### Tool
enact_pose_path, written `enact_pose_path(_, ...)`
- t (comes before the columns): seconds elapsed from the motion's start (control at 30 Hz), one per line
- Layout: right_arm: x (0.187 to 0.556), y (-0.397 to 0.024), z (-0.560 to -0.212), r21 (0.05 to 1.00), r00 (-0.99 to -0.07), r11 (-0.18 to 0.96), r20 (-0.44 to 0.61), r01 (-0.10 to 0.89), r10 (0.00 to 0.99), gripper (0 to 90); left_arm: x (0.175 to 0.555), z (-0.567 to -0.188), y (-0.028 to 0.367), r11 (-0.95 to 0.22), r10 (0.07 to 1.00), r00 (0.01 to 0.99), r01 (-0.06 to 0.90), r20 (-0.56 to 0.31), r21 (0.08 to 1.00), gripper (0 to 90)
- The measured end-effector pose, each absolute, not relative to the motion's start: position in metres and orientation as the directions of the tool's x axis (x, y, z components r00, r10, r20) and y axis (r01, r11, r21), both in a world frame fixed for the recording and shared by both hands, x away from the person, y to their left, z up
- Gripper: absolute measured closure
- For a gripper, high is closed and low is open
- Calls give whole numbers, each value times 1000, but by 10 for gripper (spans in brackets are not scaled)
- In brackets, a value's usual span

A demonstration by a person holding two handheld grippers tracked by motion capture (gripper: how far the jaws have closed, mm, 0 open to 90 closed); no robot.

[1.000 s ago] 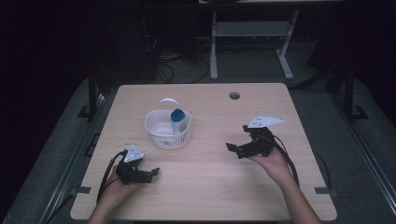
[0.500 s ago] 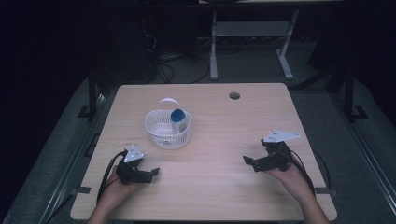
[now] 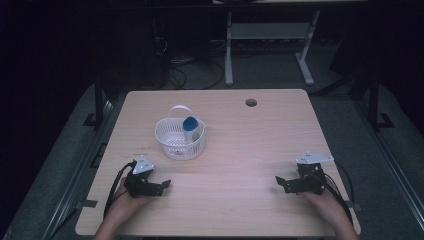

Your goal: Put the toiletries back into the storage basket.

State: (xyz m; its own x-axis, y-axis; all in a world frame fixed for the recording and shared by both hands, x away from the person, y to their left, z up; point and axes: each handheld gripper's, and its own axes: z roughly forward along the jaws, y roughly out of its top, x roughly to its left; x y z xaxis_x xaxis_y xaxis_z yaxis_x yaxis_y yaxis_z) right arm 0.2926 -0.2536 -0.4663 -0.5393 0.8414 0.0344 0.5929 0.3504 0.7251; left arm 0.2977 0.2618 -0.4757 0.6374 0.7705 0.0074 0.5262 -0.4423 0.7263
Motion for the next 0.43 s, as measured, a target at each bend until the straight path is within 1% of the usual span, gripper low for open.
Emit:
enact_pose_path(0.13, 292, -257, -474, 713, -524, 356, 18, 603, 852, 7, 298, -476, 262, -442, 771, 637, 526, 7, 726, 131)
enact_pose_path(0.3, 292, -257, -478, 700, -525, 386, -18, 601, 851, 7, 298, -476, 262, -441, 771, 637, 527, 7, 726, 131)
enact_pose_path(0.43, 292, -256, -480, 697, -529, 388, -14, 603, 849, 7, 298, -476, 262, -442, 771, 637, 527, 7, 726, 131)
